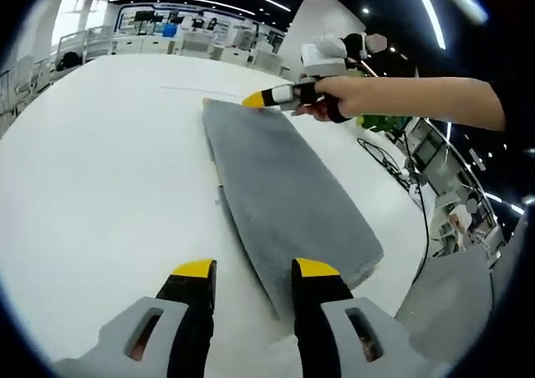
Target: Fold the towel on the table until its edges align and the towel forms a compact rectangular stack.
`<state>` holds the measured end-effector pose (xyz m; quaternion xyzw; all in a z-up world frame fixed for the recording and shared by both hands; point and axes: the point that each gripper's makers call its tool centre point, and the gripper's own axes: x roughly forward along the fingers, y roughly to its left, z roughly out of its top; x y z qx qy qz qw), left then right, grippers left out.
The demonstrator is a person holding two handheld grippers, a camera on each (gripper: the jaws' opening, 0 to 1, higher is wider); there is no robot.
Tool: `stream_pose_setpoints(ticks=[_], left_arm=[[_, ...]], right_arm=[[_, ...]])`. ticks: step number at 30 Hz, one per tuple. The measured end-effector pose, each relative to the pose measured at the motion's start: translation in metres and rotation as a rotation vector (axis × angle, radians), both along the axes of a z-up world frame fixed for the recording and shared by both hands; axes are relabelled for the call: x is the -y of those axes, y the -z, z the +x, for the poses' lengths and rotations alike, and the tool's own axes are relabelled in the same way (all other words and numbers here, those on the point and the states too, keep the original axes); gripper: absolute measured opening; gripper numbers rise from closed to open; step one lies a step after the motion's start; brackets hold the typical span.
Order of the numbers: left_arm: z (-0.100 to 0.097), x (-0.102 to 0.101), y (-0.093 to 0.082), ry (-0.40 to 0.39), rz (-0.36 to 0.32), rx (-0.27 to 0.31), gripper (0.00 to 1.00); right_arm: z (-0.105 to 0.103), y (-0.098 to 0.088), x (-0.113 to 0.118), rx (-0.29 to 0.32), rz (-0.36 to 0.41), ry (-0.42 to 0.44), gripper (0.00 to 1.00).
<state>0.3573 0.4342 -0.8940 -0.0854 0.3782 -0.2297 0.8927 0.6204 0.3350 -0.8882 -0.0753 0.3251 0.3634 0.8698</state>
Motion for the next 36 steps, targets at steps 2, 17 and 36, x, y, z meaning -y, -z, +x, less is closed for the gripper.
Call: stream_pose_setpoints(ticks=[2,17,36], left_arm=[[0.008,0.0,0.001,0.007,0.001,-0.004,0.37],[0.059,0.001,0.014,0.062,0.093,0.059,0.31],[0.101,0.007,0.009,0.096,0.089,0.134,0.29]], right_arm=[[-0.003,0.0,0.01,-0.005,-0.002,0.016,0.28],[-0.069,0.014,0.066,-0.071,0.012,0.11,0.29],[-0.15,0.008,0.086,-0.1,0.13,0.185,0.23]])
